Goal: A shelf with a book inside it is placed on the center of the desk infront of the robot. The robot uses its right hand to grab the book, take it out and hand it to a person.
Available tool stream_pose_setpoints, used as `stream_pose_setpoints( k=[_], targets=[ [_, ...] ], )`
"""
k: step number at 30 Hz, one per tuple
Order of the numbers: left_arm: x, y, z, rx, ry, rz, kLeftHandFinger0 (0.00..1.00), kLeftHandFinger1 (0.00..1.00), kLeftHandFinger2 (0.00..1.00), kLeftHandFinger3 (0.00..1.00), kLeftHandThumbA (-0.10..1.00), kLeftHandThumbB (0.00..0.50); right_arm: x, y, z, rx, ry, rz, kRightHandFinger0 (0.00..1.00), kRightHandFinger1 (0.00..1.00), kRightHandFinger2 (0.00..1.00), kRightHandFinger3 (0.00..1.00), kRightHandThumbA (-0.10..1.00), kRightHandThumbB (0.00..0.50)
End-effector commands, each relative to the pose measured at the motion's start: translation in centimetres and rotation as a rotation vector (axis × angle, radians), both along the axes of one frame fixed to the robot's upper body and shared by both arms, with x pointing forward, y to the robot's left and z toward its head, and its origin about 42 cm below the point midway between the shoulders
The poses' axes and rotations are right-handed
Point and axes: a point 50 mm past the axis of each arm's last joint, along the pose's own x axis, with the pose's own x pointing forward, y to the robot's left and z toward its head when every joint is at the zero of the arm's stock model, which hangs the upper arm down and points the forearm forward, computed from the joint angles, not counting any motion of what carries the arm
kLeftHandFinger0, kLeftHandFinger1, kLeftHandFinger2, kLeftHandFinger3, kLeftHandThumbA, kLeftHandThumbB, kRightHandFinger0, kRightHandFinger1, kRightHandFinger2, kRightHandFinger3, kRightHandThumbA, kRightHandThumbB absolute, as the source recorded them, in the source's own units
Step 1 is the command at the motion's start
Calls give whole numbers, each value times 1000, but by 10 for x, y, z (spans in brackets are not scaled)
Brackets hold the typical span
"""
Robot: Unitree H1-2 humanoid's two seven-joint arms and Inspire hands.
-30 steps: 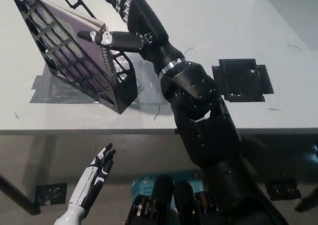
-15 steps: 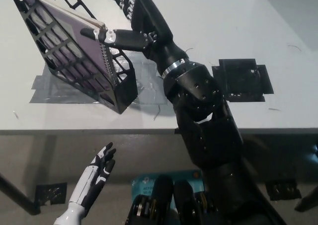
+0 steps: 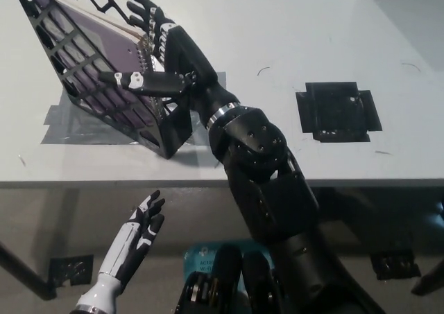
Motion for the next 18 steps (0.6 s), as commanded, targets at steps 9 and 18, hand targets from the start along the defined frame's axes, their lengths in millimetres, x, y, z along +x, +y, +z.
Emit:
stream_pose_setpoints(
  k=[9, 18],
  targets=[
    [7, 1, 13, 18, -43, -37, 1000, 1000, 1000, 1000, 931, 266, -9, 23, 15, 28, -44, 66, 1000, 1000, 1000, 1000, 1000, 308],
    [8, -1, 14, 8, -36, -36, 1000, 1000, 1000, 1000, 916, 270, -3, 23, 5, 53, 14, 73, 1000, 1000, 1000, 1000, 967, 320]
  ],
)
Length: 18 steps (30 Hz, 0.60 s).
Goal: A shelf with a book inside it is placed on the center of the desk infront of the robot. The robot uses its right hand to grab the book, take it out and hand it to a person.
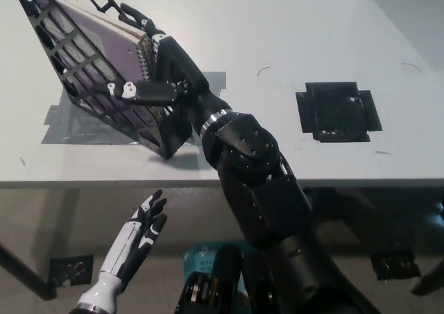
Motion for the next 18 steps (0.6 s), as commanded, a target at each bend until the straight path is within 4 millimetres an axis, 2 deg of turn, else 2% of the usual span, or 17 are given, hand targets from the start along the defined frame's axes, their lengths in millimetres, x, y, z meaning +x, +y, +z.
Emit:
stream_pose_setpoints(
  k=[1, 4, 11, 18],
  targets=[
    [6, 0, 12, 3, -40, -31, 1000, 1000, 1000, 1000, 915, 270, -2, 15, 15, 65, -20, 50, 1000, 1000, 1000, 1000, 964, 311],
    [6, -1, 14, 3, -38, -30, 1000, 1000, 1000, 1000, 914, 269, 0, 16, 10, 54, -15, 48, 1000, 1000, 1000, 1000, 972, 294],
    [9, -1, 18, 10, -44, -38, 1000, 1000, 1000, 1000, 905, 228, 6, 13, 3, 45, 4, 34, 1000, 1000, 1000, 1000, 961, 259],
    [12, -2, 20, 19, -56, -45, 1000, 1000, 1000, 1000, 920, 237, 9, 12, 5, 50, 2, 28, 1000, 1000, 1000, 1000, 956, 268]
  ],
)
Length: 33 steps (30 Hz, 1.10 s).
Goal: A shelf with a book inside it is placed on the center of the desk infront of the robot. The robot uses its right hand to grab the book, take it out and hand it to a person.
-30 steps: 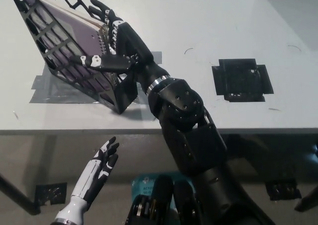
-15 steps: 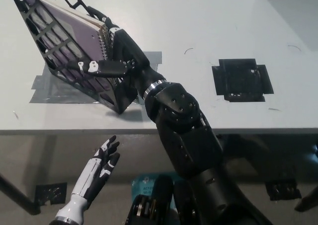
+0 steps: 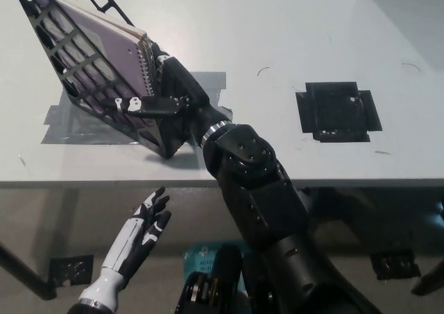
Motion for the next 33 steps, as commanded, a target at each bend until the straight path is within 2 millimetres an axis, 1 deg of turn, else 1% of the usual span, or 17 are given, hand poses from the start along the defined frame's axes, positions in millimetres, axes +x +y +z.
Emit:
stream_pose_setpoints(
  k=[1, 4, 8, 13, 16, 18, 19, 21, 22, 25, 26, 28, 29, 30, 31, 32, 33],
  targets=[
    [7, 0, 16, 19, -56, -28, 1000, 1000, 1000, 1000, 921, 237, 2, 12, 35, 68, -103, 32, 1000, 1000, 1000, 1000, 968, 268],
    [7, 0, 17, 11, -48, -26, 1000, 1000, 1000, 1000, 897, 234, 2, 12, 37, 65, -117, 34, 1000, 1000, 1000, 1000, 987, 275],
    [6, 0, 18, 22, -49, -27, 1000, 1000, 1000, 1000, 901, 233, 2, 13, 38, 65, -114, 35, 1000, 1000, 1000, 1000, 985, 275],
    [6, -1, 19, 15, -53, -25, 1000, 1000, 1000, 1000, 885, 223, 2, 15, 38, 39, -112, 30, 1000, 1000, 1000, 1000, 995, 289],
    [8, -1, 20, 13, -61, -30, 1000, 1000, 1000, 1000, 879, 210, 2, 14, 40, 34, -120, 33, 1000, 1000, 1000, 1000, 1000, 271],
    [8, -1, 20, 9, -61, -30, 1000, 1000, 1000, 1000, 875, 208, 3, 15, 39, 24, -126, 36, 1000, 1000, 1000, 1000, 1000, 271],
    [8, -1, 19, 10, -61, -29, 1000, 1000, 1000, 1000, 876, 214, 3, 15, 39, 22, -124, 36, 1000, 1000, 1000, 1000, 999, 286],
    [8, -1, 19, 14, -67, -30, 1000, 1000, 1000, 1000, 879, 212, 5, 16, 38, 9, -127, 32, 1000, 1000, 1000, 1000, 1000, 292],
    [8, -1, 19, 16, -69, -31, 1000, 1000, 1000, 1000, 885, 208, 5, 16, 38, 5, -127, 32, 1000, 1000, 1000, 1000, 1000, 283],
    [9, 0, 17, 19, -76, -33, 1000, 1000, 1000, 1000, 890, 206, 5, 17, 37, -3, -125, 30, 1000, 1000, 1000, 1000, 991, 281],
    [11, -1, 18, 23, -80, -33, 1000, 1000, 1000, 1000, 896, 213, 6, 16, 38, -12, -122, 22, 1000, 1000, 1000, 1000, 975, 274],
    [11, -1, 19, 32, -79, -32, 1000, 1000, 1000, 1000, 913, 225, 7, 17, 38, -22, -114, 8, 1000, 1000, 1000, 1000, 891, 254],
    [11, -1, 20, 30, -78, -32, 1000, 1000, 1000, 1000, 912, 229, 8, 17, 39, -25, -115, 0, 1000, 1000, 1000, 1000, 840, 226],
    [11, -1, 20, 28, -79, -33, 1000, 1000, 1000, 1000, 911, 222, 9, 19, 40, -30, -88, -50, 1000, 1000, 1000, 1000, 673, 137],
    [11, -1, 20, 29, -80, -34, 1000, 1000, 1000, 1000, 911, 222, 9, 20, 40, -34, -74, -72, 1000, 1000, 1000, 1000, 673, 137],
    [11, -1, 20, 30, -81, -34, 1000, 1000, 1000, 1000, 911, 221, 9, 21, 40, -36, -66, -86, 901, 1000, 1000, 1000, 583, 145],
    [11, -1, 21, 33, -77, -36, 1000, 1000, 1000, 1000, 907, 213, 10, 22, 42, -100, -68, -156, 342, 515, 677, 909, 432, 14]
  ],
)
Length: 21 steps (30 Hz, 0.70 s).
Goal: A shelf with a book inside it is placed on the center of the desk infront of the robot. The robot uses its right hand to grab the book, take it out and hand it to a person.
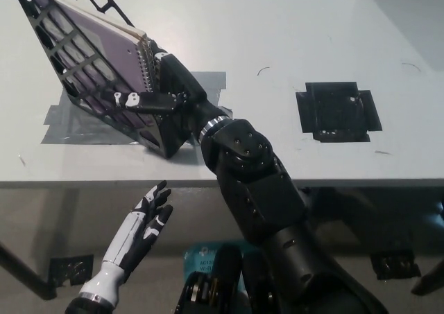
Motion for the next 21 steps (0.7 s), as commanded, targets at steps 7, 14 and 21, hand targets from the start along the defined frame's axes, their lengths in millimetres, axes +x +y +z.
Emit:
stream_pose_setpoints(
  k=[7, 14, 21],
  targets=[
    [8, 0, 16, 39, -54, -35, 1000, 1000, 1000, 1000, 902, 208, 1, 21, 43, -177, -134, -239, 0, 0, 0, 329, 609, 0],
    [10, 0, 17, 20, -49, -39, 1000, 1000, 1000, 1000, 882, 230, -2, 21, 49, -78, -132, -277, 0, 0, 137, 159, 753, 0],
    [11, 0, 17, 12, -40, -37, 1000, 1000, 1000, 1000, 874, 254, -4, 20, 54, -7, -139, -292, 0, 0, 151, 123, 807, 0]
  ],
)
